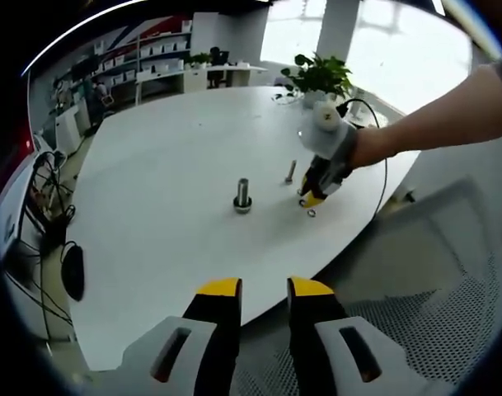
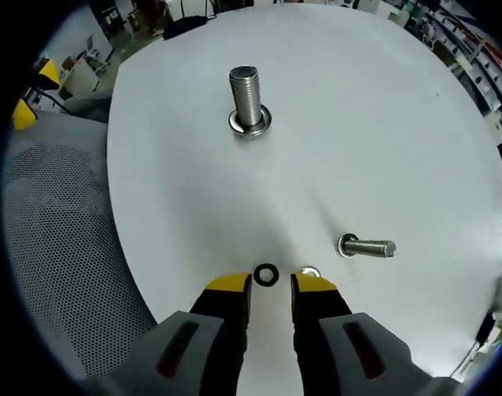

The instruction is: Place the washer onto the threaded stud by aligning its center hole with the stud, sliding it down to the base, and recovering from edge contact or off-axis alignment until the washer reaches the visible bottom stop.

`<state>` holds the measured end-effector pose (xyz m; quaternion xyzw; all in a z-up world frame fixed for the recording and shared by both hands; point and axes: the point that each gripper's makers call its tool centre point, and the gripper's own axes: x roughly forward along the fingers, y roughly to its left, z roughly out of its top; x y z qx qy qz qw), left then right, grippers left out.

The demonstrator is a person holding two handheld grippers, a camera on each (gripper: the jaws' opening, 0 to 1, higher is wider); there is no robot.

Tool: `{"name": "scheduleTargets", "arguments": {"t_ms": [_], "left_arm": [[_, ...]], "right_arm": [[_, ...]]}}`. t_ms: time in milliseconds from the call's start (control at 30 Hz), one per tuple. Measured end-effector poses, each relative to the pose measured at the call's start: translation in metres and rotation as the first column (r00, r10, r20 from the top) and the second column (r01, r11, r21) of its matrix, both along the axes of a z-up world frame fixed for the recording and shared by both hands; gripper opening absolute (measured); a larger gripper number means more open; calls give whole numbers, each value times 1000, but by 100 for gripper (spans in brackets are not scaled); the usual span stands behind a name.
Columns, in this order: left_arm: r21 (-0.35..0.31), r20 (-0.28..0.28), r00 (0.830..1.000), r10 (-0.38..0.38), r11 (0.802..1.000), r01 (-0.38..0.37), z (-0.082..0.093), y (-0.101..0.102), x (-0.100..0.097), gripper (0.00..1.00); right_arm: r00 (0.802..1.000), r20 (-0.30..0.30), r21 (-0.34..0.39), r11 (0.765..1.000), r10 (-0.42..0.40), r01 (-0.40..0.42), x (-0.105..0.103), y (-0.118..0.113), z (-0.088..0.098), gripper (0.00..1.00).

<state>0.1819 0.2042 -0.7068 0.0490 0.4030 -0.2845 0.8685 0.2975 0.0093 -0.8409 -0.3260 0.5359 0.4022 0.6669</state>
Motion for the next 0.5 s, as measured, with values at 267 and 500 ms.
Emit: {"name": "scheduleTargets", "arguments": {"t_ms": [267, 500], "left_arm": [[-2, 2, 1000, 0, 1000, 0, 0, -1, 0, 20], [-3, 1, 1000, -1, 1000, 1, 0, -1, 0, 20]], "right_arm": [[999, 4, -6, 999, 32, -32, 0, -2, 0, 20], [995, 24, -8, 996, 93, -93, -3, 0, -1, 16]]}}
